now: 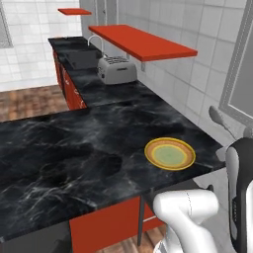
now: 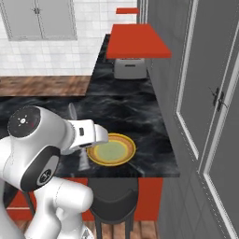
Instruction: Take the fork and place it on the left side of the plate. Then take the spoon and place it on the right side of the plate. Make sure they're directly next to the plate.
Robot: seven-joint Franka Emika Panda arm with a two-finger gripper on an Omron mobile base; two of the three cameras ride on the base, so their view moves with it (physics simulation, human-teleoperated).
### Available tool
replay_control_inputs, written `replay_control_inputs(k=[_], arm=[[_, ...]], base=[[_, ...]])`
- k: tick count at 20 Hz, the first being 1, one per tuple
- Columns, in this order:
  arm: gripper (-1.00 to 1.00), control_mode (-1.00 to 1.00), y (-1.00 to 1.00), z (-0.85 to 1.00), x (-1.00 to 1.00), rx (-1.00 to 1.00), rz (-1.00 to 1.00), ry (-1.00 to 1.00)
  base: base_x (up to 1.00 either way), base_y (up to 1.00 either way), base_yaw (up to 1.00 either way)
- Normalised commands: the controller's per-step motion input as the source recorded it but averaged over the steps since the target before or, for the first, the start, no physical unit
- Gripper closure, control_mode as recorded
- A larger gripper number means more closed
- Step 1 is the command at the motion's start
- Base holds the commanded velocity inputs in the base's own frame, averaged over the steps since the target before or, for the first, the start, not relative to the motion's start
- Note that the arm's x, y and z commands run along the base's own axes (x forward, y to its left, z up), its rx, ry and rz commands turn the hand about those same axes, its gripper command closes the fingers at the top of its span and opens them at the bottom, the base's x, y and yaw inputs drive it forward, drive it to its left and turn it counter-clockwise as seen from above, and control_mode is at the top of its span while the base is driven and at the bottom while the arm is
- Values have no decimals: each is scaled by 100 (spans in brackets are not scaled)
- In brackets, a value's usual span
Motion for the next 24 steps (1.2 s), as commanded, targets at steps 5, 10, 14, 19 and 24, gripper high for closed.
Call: replay_control_inputs(k=[5, 10, 14, 19, 24], arm=[[100, -100, -13, -6, 9, 0, 1, 3], [100, -100, -79, -33, 31, 0, 0, 20], [100, -100, -68, -29, 38, 0, 0, 26], [100, -100, -43, -38, 60, -1, 0, 19], [100, -100, -14, -38, 69, -5, 0, 6]], base=[[31, -45, 8], [0, 0, 0], [0, 0, 0], [0, 0, 0], [0, 0, 0]])
